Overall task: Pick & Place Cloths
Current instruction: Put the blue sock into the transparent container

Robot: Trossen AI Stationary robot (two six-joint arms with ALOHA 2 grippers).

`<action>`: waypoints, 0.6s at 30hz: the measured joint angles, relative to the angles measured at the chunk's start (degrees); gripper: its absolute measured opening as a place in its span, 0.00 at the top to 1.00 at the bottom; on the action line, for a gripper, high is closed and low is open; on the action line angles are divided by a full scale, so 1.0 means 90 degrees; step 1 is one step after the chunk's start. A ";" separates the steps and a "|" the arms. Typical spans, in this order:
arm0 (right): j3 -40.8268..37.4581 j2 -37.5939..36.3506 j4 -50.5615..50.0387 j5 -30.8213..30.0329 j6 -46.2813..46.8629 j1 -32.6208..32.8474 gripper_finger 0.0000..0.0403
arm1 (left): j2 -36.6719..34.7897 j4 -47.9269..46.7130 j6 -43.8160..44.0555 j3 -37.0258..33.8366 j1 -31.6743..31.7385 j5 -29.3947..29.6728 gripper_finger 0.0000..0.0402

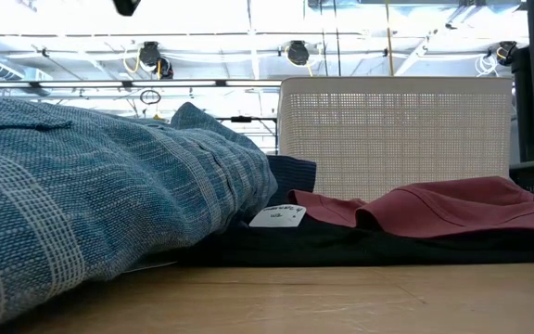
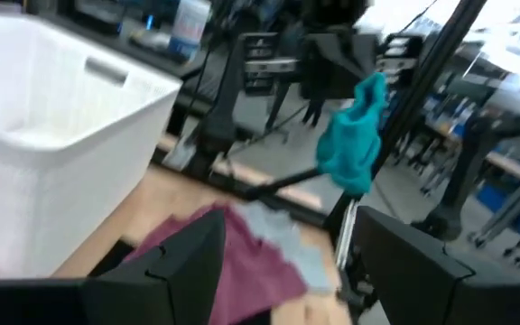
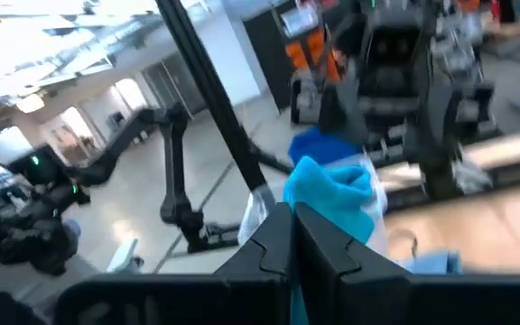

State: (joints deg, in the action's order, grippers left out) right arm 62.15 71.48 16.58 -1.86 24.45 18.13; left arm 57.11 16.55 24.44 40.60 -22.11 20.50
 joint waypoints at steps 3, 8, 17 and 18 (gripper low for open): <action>0.0000 -0.0002 0.0266 0.0242 -0.0183 -0.0194 1.00 | 0.0403 0.0918 -0.0004 0.0000 0.0002 0.0040 0.38; 0.0000 0.0000 0.0304 0.0238 -0.0317 -0.0399 1.00 | 0.1073 0.2220 0.0174 0.0000 0.0002 0.0059 0.38; 0.0000 0.0001 0.0576 0.0402 -0.0334 -0.0710 1.00 | 0.2055 0.3590 0.0803 0.0051 0.0151 0.0057 0.37; 0.0000 0.0000 0.0590 0.0402 -0.0330 -0.0734 1.00 | 0.2127 0.3671 0.0809 0.0076 0.0173 0.0057 0.37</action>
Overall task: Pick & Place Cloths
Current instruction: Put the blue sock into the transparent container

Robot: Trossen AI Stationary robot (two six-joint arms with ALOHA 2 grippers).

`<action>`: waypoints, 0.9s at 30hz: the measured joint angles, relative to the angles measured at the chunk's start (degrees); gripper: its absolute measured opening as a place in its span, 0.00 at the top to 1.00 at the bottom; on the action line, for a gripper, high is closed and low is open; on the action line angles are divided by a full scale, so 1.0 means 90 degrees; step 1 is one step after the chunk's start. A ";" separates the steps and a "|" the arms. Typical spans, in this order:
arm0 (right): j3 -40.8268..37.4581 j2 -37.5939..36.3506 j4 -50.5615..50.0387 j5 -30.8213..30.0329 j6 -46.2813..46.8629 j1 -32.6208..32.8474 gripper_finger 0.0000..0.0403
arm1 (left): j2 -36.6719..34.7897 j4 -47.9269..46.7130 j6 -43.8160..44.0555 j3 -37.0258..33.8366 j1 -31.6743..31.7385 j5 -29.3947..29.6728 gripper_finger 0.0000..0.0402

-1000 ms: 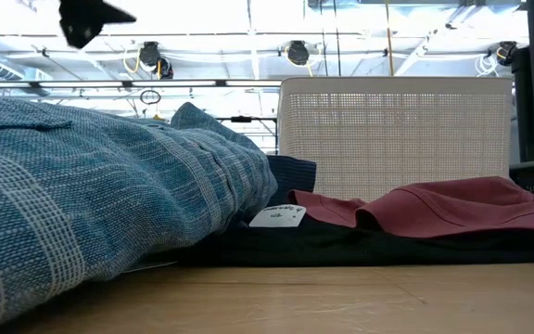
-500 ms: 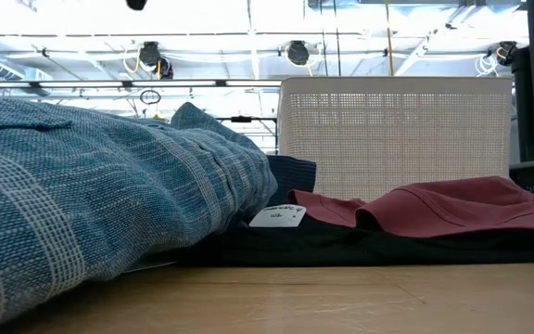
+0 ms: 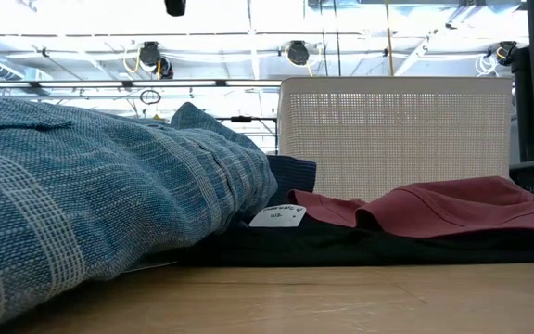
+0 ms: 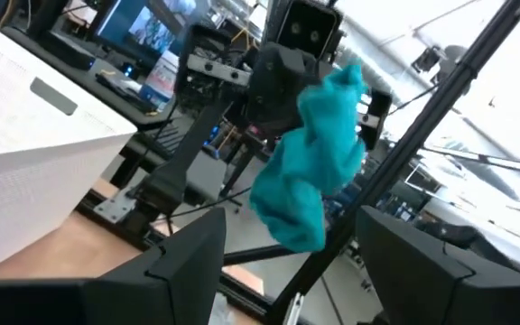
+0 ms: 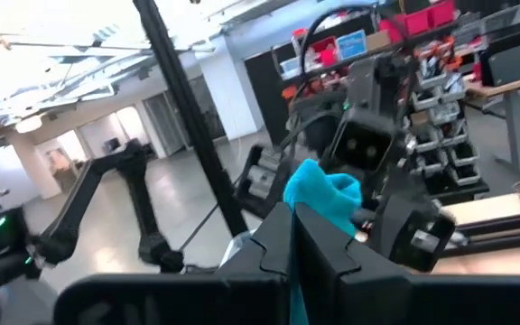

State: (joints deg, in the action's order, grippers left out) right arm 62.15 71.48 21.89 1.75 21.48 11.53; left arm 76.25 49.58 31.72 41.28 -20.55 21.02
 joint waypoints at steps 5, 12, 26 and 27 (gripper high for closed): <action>0.0000 0.0002 -0.0036 0.0000 0.0033 -0.0112 1.00 | 0.0357 0.0096 -0.0054 0.0353 0.0068 -0.0064 0.33; 0.0000 0.0000 0.0017 0.0001 0.0172 -0.0245 1.00 | 0.0711 0.0072 -0.0473 0.0894 0.0224 -0.0226 0.25; 0.0002 0.0263 0.0022 -0.0028 0.0254 -0.0389 1.00 | 0.0782 -0.0007 -0.0437 0.1019 0.0569 -0.0675 0.41; 0.0002 0.0309 0.0020 -0.0026 0.0295 -0.0412 1.00 | 0.0782 -0.0010 -0.0434 0.1019 0.0580 -0.0691 0.46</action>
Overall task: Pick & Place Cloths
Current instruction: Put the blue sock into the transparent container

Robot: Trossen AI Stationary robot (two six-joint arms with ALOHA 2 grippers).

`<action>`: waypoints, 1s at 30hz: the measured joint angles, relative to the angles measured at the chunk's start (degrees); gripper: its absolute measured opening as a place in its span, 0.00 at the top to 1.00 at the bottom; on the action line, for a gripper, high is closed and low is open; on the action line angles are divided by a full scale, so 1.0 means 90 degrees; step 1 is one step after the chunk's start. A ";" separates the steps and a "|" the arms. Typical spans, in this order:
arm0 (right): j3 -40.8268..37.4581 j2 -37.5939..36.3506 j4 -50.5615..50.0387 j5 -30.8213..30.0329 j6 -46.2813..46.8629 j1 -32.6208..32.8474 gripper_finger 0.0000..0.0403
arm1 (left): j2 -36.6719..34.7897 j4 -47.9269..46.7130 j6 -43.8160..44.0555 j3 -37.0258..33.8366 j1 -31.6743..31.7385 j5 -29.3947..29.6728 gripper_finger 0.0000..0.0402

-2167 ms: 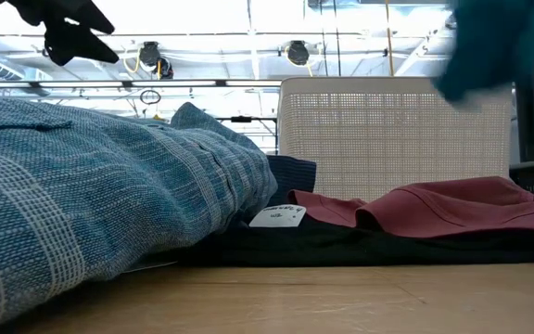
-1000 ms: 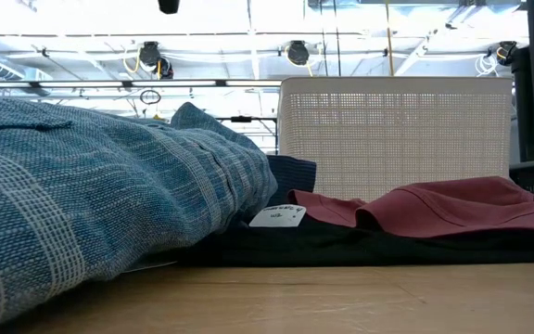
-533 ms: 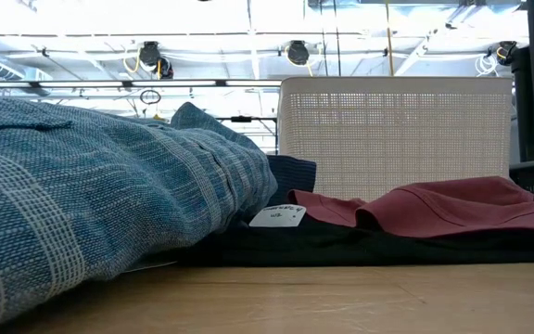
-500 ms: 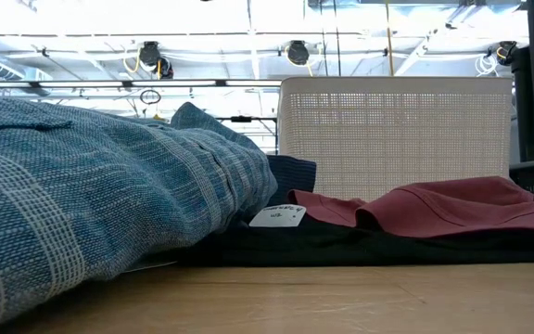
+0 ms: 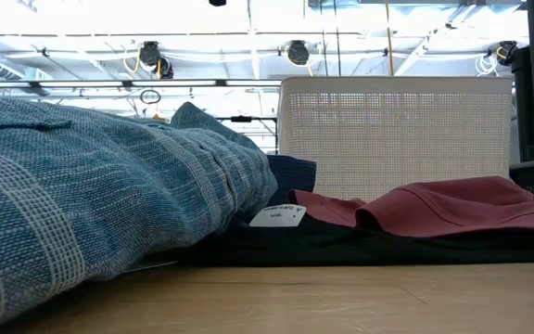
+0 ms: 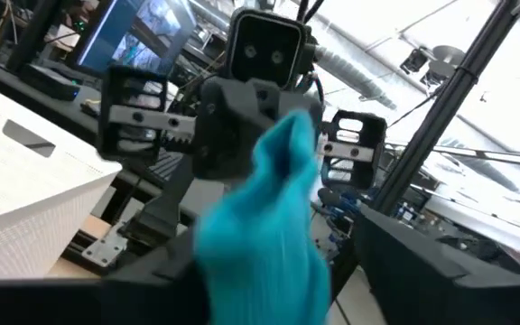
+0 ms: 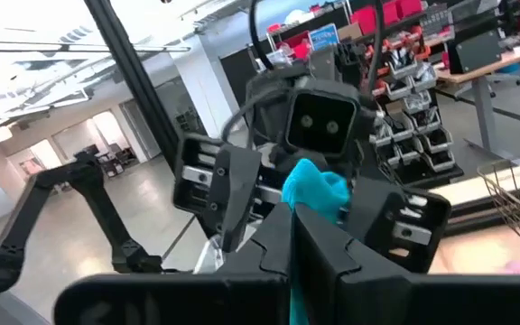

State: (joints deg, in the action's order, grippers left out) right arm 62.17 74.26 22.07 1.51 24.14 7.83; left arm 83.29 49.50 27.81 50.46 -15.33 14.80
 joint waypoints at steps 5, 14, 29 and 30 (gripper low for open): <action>0.0000 0.0184 0.0009 0.0012 0.0054 -0.0038 1.00 | 0.0000 -0.0012 -0.0045 0.0000 0.0043 -0.0504 0.79; 0.0000 0.0194 -0.0022 0.0114 -0.0144 -0.0031 0.95 | -0.0005 -0.0680 0.0452 0.0000 0.0040 -0.0792 0.99; 0.0000 0.0047 -0.1339 0.1079 0.0079 -0.0028 0.72 | -0.1641 -0.4549 0.3079 0.0008 -0.0187 -0.1183 1.00; 0.0000 0.0043 -0.1414 0.1083 0.0078 -0.0028 0.71 | -0.1810 -0.4885 0.3309 0.0064 -0.0218 -0.1231 1.00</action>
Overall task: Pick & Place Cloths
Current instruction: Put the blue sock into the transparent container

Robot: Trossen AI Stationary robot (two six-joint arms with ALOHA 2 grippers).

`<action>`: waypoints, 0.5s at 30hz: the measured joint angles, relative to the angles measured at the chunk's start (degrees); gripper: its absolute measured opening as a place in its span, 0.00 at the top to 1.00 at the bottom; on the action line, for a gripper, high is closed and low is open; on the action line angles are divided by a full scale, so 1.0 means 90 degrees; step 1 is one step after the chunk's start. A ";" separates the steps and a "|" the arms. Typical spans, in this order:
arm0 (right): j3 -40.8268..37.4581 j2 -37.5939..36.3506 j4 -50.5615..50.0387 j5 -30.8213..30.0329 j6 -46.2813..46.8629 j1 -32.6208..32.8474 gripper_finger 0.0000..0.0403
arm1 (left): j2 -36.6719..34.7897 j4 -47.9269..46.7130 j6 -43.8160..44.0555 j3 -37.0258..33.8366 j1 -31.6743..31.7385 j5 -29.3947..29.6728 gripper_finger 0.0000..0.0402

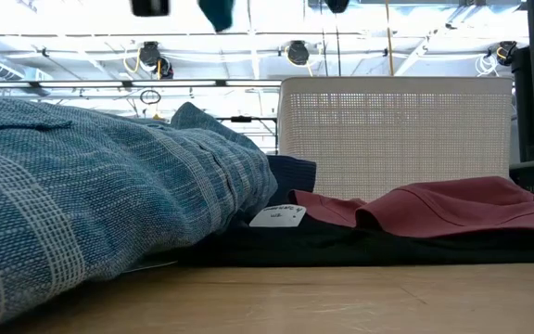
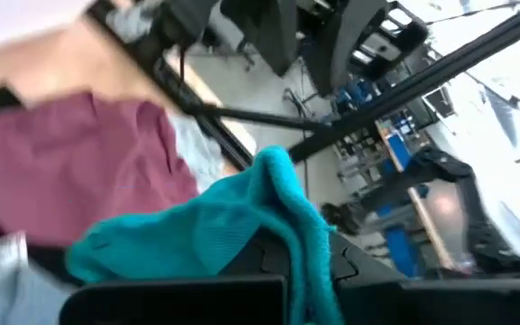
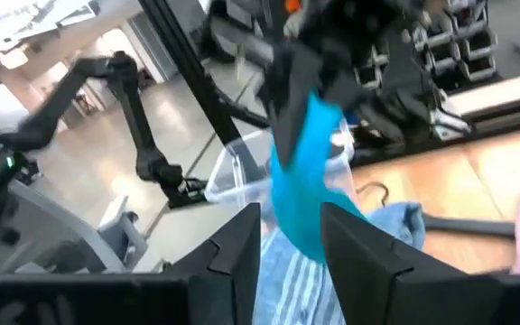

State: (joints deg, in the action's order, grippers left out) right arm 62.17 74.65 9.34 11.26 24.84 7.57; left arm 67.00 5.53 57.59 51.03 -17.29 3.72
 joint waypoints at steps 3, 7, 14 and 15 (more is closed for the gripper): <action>0.0000 0.0005 -0.0218 0.0108 -0.0002 0.0000 0.70 | -0.0460 -0.1494 0.0582 0.0439 -0.0135 -0.0233 1.00; 0.0000 0.0005 -0.0430 0.0108 -0.0100 0.0000 0.70 | -0.0666 -0.3924 0.1229 0.1524 -0.0361 -0.0491 1.00; 0.0000 0.0005 -0.0501 0.0110 -0.0242 0.0000 0.70 | -0.0469 -0.6831 0.2203 0.3148 -0.0807 -0.0757 1.00; 0.0000 0.0005 -0.0512 0.0112 -0.0286 0.0000 0.70 | -0.0435 -0.7097 0.2353 0.3256 -0.0875 -0.0780 1.00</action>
State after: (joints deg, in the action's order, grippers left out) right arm 62.17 74.70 4.73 12.27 22.27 7.57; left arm 63.08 -58.34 78.77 80.33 -25.17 -3.30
